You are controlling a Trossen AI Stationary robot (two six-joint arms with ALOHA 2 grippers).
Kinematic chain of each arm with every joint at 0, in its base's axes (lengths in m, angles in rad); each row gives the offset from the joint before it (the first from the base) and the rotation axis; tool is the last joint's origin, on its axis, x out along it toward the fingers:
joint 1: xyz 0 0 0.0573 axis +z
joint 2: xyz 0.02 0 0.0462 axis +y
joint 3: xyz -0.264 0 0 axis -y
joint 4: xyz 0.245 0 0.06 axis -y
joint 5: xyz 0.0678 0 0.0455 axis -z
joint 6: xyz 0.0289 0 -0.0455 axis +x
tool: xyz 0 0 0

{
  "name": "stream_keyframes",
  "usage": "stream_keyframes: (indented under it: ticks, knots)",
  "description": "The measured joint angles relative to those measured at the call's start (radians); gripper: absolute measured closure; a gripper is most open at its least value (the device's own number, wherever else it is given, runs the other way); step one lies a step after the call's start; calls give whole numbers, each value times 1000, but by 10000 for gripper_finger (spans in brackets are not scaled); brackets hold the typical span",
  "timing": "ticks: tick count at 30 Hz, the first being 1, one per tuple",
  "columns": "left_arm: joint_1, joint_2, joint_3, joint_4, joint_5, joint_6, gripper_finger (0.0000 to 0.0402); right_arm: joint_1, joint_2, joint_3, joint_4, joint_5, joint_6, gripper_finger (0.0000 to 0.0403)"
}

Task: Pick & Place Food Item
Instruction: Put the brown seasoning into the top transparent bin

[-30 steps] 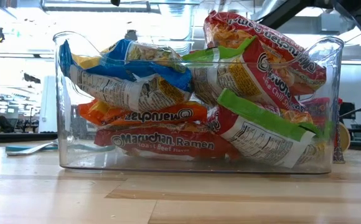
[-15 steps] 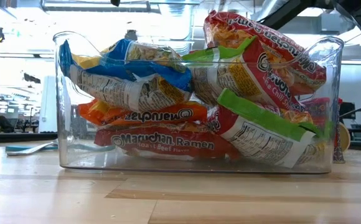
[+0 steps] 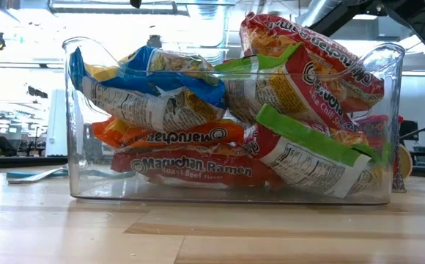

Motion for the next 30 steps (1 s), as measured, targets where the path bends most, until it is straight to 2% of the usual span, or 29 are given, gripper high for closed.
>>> stream_keyframes:
  ticks: [23, 30]
  knots:
    - [0, 0, 0, 0, 0, -10, 243, -35, 23, 0, -6, 31, -12, 222]
    - [0, 0, 0, 0, 0, -13, 243, -35, 23, 0, -3, 38, -12, 201]
